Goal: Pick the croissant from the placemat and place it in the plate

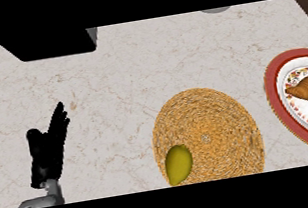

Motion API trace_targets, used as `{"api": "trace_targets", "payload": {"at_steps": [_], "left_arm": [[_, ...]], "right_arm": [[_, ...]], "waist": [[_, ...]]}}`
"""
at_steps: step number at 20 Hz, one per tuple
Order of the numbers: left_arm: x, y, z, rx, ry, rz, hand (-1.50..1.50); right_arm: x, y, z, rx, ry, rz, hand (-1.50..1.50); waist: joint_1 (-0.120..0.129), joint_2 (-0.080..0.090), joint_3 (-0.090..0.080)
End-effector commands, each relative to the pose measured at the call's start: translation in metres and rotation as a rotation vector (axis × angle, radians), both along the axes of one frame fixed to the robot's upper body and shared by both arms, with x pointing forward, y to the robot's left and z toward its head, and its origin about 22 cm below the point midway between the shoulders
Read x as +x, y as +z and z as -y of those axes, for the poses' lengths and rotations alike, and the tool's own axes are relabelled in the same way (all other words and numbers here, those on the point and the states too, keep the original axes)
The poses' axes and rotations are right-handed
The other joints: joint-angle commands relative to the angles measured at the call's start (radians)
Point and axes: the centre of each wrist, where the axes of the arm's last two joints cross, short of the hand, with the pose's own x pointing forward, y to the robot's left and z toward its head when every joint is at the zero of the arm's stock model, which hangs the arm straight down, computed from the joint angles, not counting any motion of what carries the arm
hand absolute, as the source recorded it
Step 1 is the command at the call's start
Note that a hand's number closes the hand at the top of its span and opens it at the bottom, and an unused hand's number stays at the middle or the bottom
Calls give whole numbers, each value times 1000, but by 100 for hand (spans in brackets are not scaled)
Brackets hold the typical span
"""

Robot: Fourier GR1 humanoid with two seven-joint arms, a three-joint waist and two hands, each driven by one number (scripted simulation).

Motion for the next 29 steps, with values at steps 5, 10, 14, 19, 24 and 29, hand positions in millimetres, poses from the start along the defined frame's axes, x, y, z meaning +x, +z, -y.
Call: {"api": "trace_targets", "payload": {"at_steps": [5,10,14,19,24,29], "left_arm": [[-5,6,7,7,4,-13,0],[7,-3,12,8,-7,-11,0],[4,13,-1,3,5,11,0],[16,0,9,8,-1,5,0],[-4,-13,-6,0,-9,-2,0],[15,-1,-8,-1,-12,5,0]], "right_arm": [[-23,-26,10,-49,-53,-12,-150],[-27,5,35,-18,-116,0,-150],[-52,-19,34,-15,-111,32,-150],[-65,-6,49,-32,-189,1,-150],[-78,0,57,-50,-219,24,-150],[-70,-7,50,-84,-246,-10,-150]], "waist": [[5,2,1],[1,2,1],[9,3,3],[4,5,3],[10,7,5],[7,6,3]]}}
